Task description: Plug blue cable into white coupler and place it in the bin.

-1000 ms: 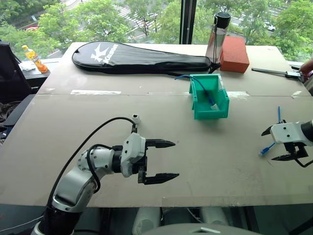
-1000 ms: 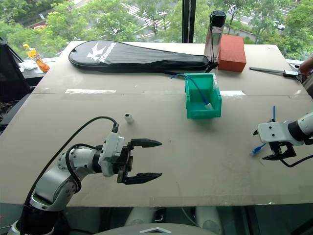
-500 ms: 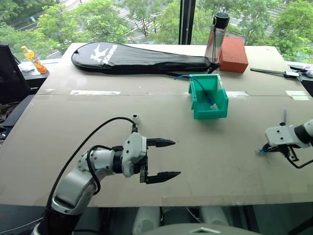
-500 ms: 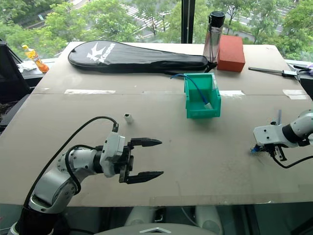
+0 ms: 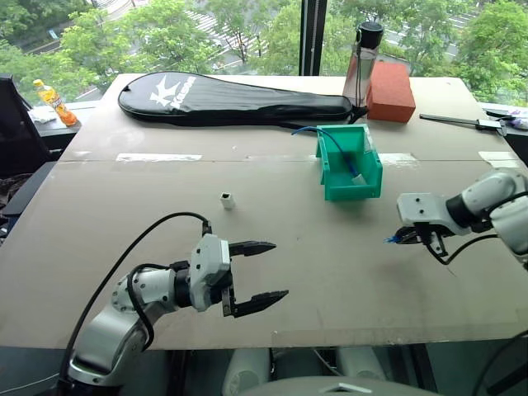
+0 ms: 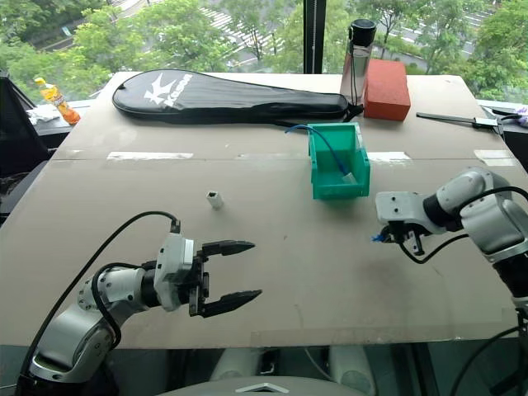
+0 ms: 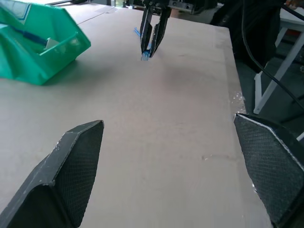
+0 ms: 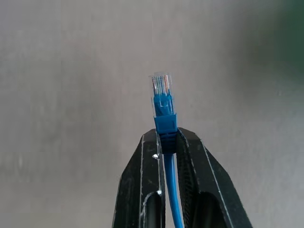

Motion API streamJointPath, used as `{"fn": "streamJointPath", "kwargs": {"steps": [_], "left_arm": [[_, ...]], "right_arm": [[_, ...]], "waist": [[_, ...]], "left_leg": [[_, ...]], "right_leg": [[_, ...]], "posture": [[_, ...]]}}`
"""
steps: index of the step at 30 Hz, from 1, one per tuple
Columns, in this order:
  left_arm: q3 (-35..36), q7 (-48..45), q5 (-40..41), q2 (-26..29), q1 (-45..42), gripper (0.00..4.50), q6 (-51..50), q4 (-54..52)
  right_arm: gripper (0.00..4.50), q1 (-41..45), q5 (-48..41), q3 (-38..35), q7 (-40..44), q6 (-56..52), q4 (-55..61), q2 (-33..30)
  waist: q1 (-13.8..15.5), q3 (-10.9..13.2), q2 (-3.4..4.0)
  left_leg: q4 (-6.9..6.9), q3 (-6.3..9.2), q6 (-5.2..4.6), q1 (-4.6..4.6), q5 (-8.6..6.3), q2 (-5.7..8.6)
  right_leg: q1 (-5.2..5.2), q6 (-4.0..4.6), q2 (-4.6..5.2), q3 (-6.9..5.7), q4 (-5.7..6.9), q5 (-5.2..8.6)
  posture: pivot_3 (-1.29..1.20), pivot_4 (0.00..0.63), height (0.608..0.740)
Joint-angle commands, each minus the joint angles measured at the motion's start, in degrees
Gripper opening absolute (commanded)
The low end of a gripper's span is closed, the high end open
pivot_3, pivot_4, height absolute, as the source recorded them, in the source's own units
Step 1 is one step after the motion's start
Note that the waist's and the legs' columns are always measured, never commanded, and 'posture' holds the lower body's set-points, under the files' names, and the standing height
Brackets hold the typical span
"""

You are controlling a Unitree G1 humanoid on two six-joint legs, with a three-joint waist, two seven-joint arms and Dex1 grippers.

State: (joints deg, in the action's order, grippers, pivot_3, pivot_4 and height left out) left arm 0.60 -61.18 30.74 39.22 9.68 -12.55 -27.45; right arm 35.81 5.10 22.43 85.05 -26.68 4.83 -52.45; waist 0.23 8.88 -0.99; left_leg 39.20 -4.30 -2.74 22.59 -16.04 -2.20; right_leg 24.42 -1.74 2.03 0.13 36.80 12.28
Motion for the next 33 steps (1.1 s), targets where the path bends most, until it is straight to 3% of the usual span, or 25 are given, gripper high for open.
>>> {"fn": "streamJointPath", "kwargs": {"steps": [1,10,16,20,24,29,33], "left_arm": [[2.26,-1.21,-0.57,0.12,0.65,4.5,3.72,2.0],[3.58,-0.2,-1.11,0.23,0.1,4.5,4.03,3.39],[3.16,1.92,-1.11,-0.07,-1.4,4.5,2.54,1.98],[1.3,5.59,-2.21,-0.79,-4.97,4.5,-0.68,2.13],[-3.38,8.69,-4.83,-0.95,-12.62,4.5,-7.49,4.16],[-10.52,4.94,-7.88,-3.36,-24.72,4.5,-8.47,12.42],[-15.17,2.38,-11.85,-6.65,-33.04,4.5,-6.22,21.13]], "right_arm": [[0.06,4.4,2.75,4.16,-1.79,-6.24,1.76,4.69],[0.06,12.18,8.0,12.93,-7.37,-5.42,-9.01,16.87],[2.39,11.81,8.72,12.75,-7.9,-2.29,-10.84,17.45],[4.35,10.58,5.77,7.71,-8.72,-3.09,-8.17,16.34],[4.43,6.1,-3.57,-2.23,-7.36,-7.24,0.82,13.69],[4.43,-3.35,-13.21,-15.73,-14.18,-12.82,12.36,14.08],[4.43,-16.42,-17.34,-25.4,-20.17,-12.0,22.57,14.29]], "waist": [[0.22,0.0,0.0],[0.43,-0.01,-0.01],[-0.19,-0.09,-0.11],[0.25,-0.09,-0.11],[0.72,-0.07,-0.11],[0.58,-0.07,-0.13],[0.74,-0.07,-0.14]], "left_leg": [[0.01,0.01,0.0,0.05,0.0,0.01],[0.0,0.0,0.02,0.26,0.01,0.06],[0.0,0.04,0.02,0.12,0.01,0.02],[0.0,0.07,0.02,0.13,0.01,0.04],[0.0,0.14,0.02,0.27,0.01,0.08],[-0.01,0.15,0.0,0.27,0.01,0.08],[-0.02,0.2,0.01,0.29,0.01,0.11]], "right_leg": [[0.02,0.01,0.0,-0.02,0.0,0.0],[0.15,0.02,0.05,-0.08,-0.03,-0.01],[0.11,0.02,-0.01,-0.08,0.06,-0.02],[0.08,0.03,0.0,-0.11,0.06,-0.02],[0.09,0.0,0.01,-0.16,0.0,-0.03],[0.08,-0.17,-0.05,-0.17,-0.02,-0.13],[0.06,-0.21,-0.12,-0.18,-0.01,-0.14]], "posture": [[0.0,0.15,0.74],[0.0,0.15,0.74],[0.0,0.15,0.74],[0.0,0.15,0.74],[0.0,0.15,0.74],[0.0,0.15,0.74],[0.0,0.15,0.74]]}}
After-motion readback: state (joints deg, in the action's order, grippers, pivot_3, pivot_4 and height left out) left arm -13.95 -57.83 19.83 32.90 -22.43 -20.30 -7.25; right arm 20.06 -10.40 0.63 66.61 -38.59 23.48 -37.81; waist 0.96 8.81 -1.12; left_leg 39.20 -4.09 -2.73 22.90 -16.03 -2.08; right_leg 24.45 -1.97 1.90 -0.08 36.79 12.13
